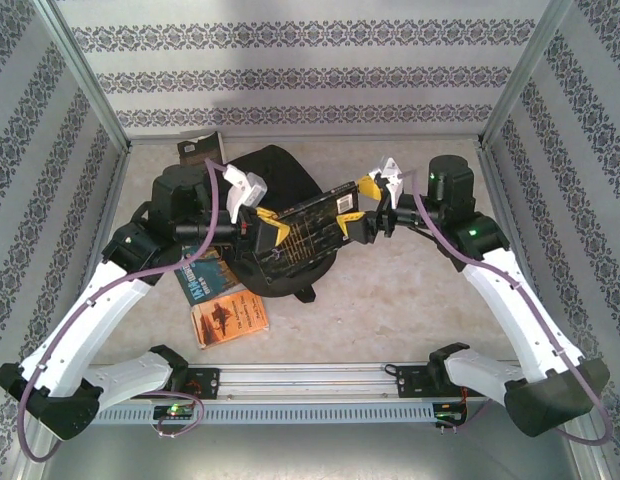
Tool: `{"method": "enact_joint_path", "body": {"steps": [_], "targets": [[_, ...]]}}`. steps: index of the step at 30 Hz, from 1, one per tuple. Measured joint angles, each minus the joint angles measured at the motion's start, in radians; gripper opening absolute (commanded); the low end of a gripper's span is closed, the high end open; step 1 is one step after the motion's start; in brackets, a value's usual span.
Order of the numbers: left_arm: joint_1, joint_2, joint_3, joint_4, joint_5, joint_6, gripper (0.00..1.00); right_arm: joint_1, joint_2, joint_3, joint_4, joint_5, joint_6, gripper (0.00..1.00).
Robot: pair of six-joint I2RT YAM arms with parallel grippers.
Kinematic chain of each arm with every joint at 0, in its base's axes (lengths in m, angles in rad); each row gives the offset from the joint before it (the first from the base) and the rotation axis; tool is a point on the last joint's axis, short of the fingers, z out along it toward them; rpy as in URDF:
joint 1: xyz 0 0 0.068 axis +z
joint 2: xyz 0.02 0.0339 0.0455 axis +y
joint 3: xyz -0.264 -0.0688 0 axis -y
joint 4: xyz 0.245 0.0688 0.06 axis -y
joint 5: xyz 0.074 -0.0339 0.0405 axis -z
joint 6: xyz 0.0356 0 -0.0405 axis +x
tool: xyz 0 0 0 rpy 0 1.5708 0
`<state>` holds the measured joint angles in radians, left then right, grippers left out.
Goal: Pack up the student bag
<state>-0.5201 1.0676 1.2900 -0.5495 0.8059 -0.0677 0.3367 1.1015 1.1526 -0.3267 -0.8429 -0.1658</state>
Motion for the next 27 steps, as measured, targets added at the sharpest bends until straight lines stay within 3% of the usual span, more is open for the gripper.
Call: {"method": "enact_joint_path", "body": {"steps": [6,11,19,24,26,27], "targets": [[-0.003,-0.107,-0.096,0.033,0.002,0.143,0.0,0.041,-0.021,-0.006,0.012,-0.012,-0.096,0.88],[-0.005,-0.13,-0.101,0.028,0.038,0.245,0.0,0.051,-0.126,-0.053,0.024,0.024,-0.155,0.89],[-0.012,-0.129,-0.101,0.022,0.091,0.315,0.0,0.162,-0.149,-0.044,-0.012,0.045,-0.228,0.84],[-0.016,-0.123,-0.101,0.022,0.098,0.337,0.0,0.209,-0.107,-0.034,-0.069,0.039,-0.246,0.58],[-0.016,-0.117,-0.101,0.022,0.095,0.348,0.0,0.209,-0.106,-0.034,-0.083,0.027,-0.245,0.39],[-0.016,-0.114,-0.1,0.023,0.092,0.353,0.0,0.209,-0.106,-0.034,-0.089,0.019,-0.244,0.24]]}}
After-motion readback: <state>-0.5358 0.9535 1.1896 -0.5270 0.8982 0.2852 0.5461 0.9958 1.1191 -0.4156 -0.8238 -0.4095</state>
